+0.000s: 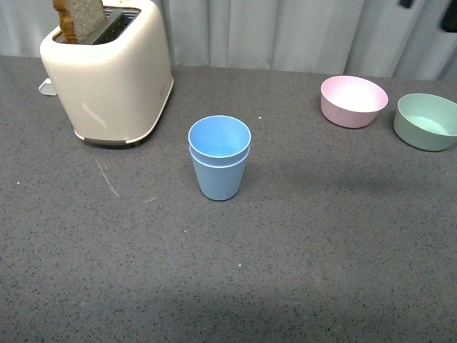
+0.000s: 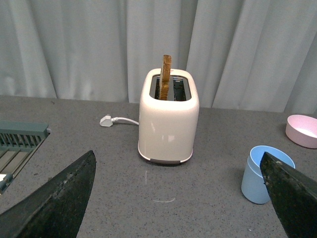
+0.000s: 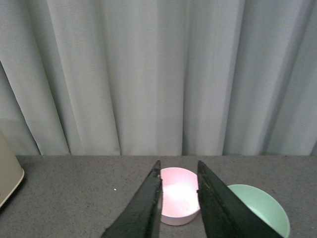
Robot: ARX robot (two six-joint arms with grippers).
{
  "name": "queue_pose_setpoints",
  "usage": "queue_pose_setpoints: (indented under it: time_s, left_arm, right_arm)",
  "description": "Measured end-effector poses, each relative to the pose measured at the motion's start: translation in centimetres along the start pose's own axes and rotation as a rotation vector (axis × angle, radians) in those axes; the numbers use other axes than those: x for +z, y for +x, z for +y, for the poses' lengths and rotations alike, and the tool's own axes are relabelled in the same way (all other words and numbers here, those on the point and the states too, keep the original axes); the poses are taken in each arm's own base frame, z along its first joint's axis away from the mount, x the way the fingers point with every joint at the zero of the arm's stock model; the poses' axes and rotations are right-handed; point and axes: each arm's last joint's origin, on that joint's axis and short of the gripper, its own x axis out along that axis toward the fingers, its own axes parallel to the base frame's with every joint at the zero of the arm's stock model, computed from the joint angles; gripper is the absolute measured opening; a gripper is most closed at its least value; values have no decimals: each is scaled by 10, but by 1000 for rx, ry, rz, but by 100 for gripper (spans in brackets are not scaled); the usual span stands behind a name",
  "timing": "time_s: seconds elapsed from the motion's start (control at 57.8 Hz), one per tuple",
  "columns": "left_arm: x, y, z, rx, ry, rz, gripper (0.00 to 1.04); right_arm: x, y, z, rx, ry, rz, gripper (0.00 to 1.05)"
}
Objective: Stack blue cups with both arms
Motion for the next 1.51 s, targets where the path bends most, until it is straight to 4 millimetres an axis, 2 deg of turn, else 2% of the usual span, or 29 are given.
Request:
queue_pose_setpoints:
  time_s: [0.104, 0.346, 0.45, 0.934, 1.505]
  left_arm:
    - [0, 0, 0, 0, 0, 0, 98]
    - [0, 0, 0, 0, 0, 0, 98]
    - [0, 0, 0, 0, 0, 0, 98]
    - [0, 0, 0, 0, 0, 0, 98]
    - [0, 0, 0, 0, 0, 0, 98]
  right_arm:
    - [-8, -22, -15, 6, -20, 36, 1]
    - [-6, -68, -43, 8, -26, 43, 1]
    - [-6, -82, -50, 6, -26, 46, 1]
    - [-3, -122, -72, 1, -23, 43, 1]
    - [2, -151, -73, 7, -23, 28, 1]
